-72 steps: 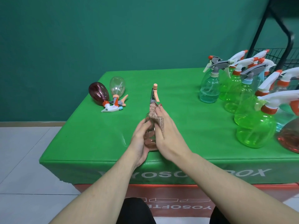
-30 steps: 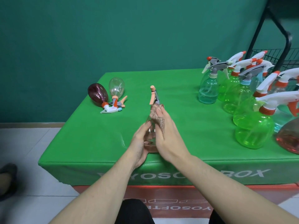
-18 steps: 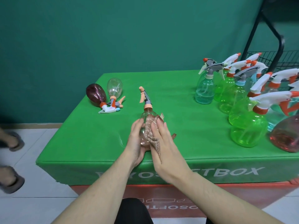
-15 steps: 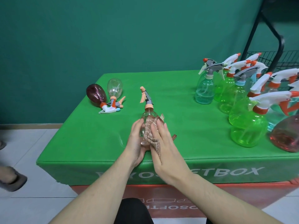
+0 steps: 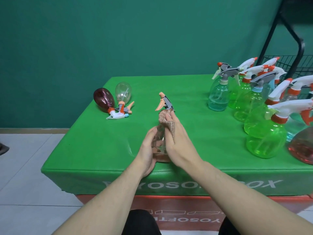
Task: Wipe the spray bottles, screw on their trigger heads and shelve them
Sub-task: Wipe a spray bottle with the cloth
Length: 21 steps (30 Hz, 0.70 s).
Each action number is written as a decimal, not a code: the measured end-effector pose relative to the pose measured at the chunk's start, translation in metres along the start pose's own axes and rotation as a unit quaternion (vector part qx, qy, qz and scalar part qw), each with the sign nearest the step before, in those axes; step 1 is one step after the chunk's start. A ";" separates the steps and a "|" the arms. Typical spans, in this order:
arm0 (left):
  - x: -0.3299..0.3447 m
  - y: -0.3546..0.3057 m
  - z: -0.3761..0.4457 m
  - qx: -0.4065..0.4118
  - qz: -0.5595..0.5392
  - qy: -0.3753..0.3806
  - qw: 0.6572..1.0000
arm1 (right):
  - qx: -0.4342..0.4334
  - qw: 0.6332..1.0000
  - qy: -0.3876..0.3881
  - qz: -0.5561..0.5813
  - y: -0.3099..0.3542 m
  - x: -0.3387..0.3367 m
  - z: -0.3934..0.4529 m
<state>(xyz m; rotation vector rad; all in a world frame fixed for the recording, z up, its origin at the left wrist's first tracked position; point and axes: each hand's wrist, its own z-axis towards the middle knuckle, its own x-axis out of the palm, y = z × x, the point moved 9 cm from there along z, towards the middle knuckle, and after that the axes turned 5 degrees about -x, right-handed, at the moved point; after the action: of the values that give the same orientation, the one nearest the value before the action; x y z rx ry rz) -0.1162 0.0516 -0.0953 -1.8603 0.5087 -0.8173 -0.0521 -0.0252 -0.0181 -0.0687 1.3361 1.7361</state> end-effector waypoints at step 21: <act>-0.001 -0.012 -0.011 0.032 -0.112 -0.017 0.993 | -0.055 0.996 0.049 -0.056 0.003 0.018 -0.045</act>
<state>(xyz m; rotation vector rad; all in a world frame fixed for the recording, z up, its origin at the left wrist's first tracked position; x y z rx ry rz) -0.1255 0.0505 -0.0819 -1.8905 0.2523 -0.9379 -0.0855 -0.0495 -0.0440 -0.2896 1.2801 1.7291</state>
